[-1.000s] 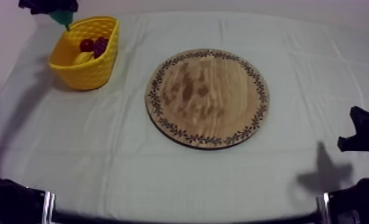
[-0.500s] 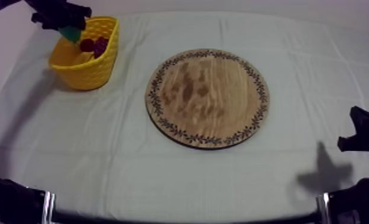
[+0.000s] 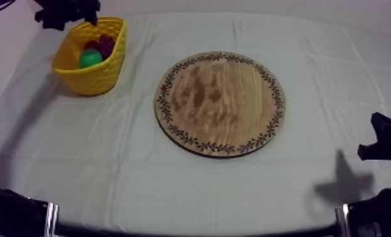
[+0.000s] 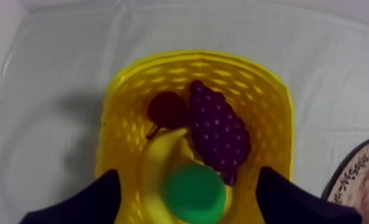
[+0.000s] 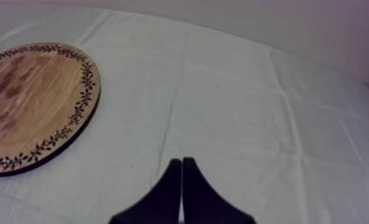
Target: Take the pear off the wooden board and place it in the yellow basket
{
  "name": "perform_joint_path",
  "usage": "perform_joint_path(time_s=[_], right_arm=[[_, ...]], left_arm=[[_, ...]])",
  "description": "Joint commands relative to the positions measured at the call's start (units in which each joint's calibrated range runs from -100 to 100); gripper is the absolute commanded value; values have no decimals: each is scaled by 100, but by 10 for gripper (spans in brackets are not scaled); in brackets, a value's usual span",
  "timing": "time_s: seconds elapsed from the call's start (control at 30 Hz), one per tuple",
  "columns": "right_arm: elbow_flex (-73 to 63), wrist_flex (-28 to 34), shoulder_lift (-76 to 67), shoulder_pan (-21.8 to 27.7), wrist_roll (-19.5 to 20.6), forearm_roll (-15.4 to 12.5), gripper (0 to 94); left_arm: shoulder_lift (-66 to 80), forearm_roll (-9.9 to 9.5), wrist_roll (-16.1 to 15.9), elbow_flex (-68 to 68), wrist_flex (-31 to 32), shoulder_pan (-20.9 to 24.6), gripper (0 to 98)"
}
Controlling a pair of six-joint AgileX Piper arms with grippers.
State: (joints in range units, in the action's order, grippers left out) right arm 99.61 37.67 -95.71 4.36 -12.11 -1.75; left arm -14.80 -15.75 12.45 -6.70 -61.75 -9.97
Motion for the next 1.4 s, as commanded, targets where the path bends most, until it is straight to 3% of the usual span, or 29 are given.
perform_joint_path(time_s=[0.0, 0.2, 0.4, 0.47, 0.63, 0.87, 1.03, 1.37], right_arm=[[5, -1, -5, 0, 2, 2, 3], [5, -1, -5, 0, 2, 2, 3], [5, -1, -5, 0, 2, 2, 3], [5, -1, -5, 0, 2, 2, 3], [5, -1, -5, 0, 2, 2, 3], [5, -1, -5, 0, 2, 2, 3], [5, -1, -5, 0, 2, 2, 3], [5, -1, -5, 0, 2, 2, 3]], left_arm=[[10, -18, 30, 11, -95, -5, 920], [54, -43, 34, 45, -201, 15, 931], [259, -28, -144, -93, -96, 55, 823], [389, -34, -172, -173, 31, 79, 736], [876, -57, -237, -494, 690, 170, 369], [1918, 0, -271, -1347, 1732, 333, 82], [2946, 124, -373, -2174, 2159, 408, 18], [5565, 223, -443, -4558, 3059, 529, 1]])
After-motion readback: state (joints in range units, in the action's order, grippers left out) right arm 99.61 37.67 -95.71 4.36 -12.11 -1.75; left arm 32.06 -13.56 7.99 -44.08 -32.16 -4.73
